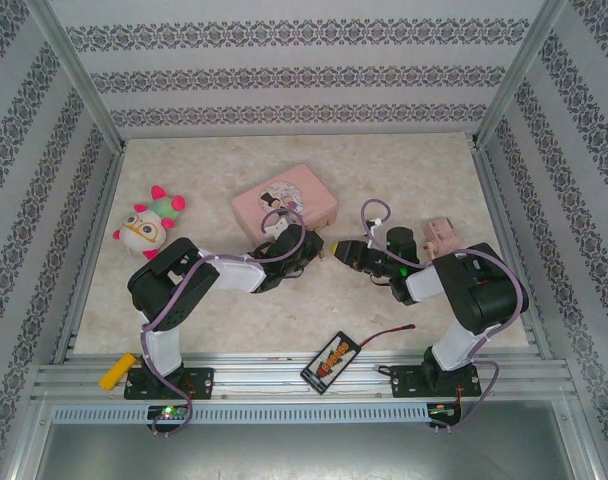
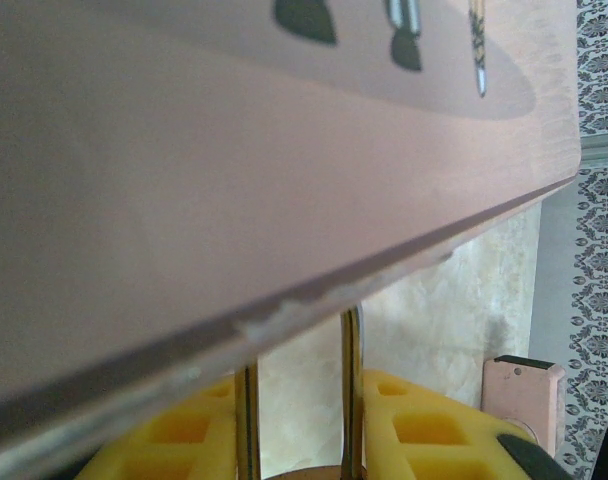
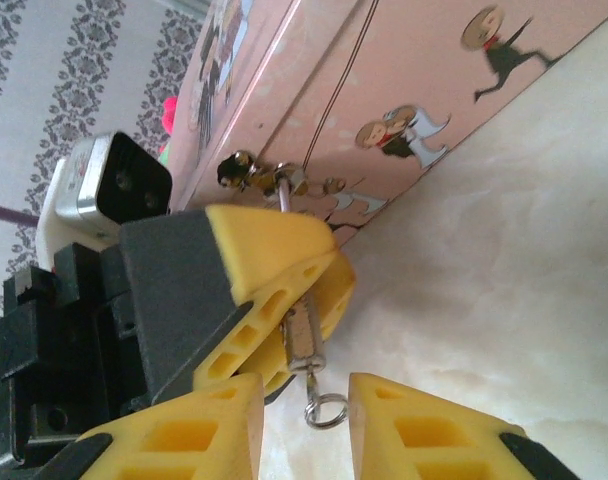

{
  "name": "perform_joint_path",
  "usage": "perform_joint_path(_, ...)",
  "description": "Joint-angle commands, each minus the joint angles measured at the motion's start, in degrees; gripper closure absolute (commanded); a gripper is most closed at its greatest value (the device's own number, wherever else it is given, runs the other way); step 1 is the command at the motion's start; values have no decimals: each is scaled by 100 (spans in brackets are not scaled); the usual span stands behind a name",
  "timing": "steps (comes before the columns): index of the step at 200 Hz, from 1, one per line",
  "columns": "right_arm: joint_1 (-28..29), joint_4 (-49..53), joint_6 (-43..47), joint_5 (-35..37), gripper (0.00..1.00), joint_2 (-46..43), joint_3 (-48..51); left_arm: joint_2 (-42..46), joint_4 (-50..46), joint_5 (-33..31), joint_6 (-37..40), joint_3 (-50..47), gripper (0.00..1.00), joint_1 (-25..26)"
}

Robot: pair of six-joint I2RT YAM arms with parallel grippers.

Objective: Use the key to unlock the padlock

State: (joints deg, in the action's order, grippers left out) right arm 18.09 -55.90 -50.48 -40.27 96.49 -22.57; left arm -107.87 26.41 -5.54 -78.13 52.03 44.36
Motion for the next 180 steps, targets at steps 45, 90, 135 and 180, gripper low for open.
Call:
perform_joint_path(45,368,-41,64,124,71,203,-98,-67,210,475,-546,-193,100,143)
perform_joint_path(90,415,-61,51,124,75,308,-184,-92,239,492,-562,-187,100,143)
perform_joint_path(135,441,-114,12,121,83,422,-273,-104,255,541,-554,-179,100,143)
perform_joint_path(180,450,-197,-75,80,96,510,-426,-150,228,615,-508,-124,100,152)
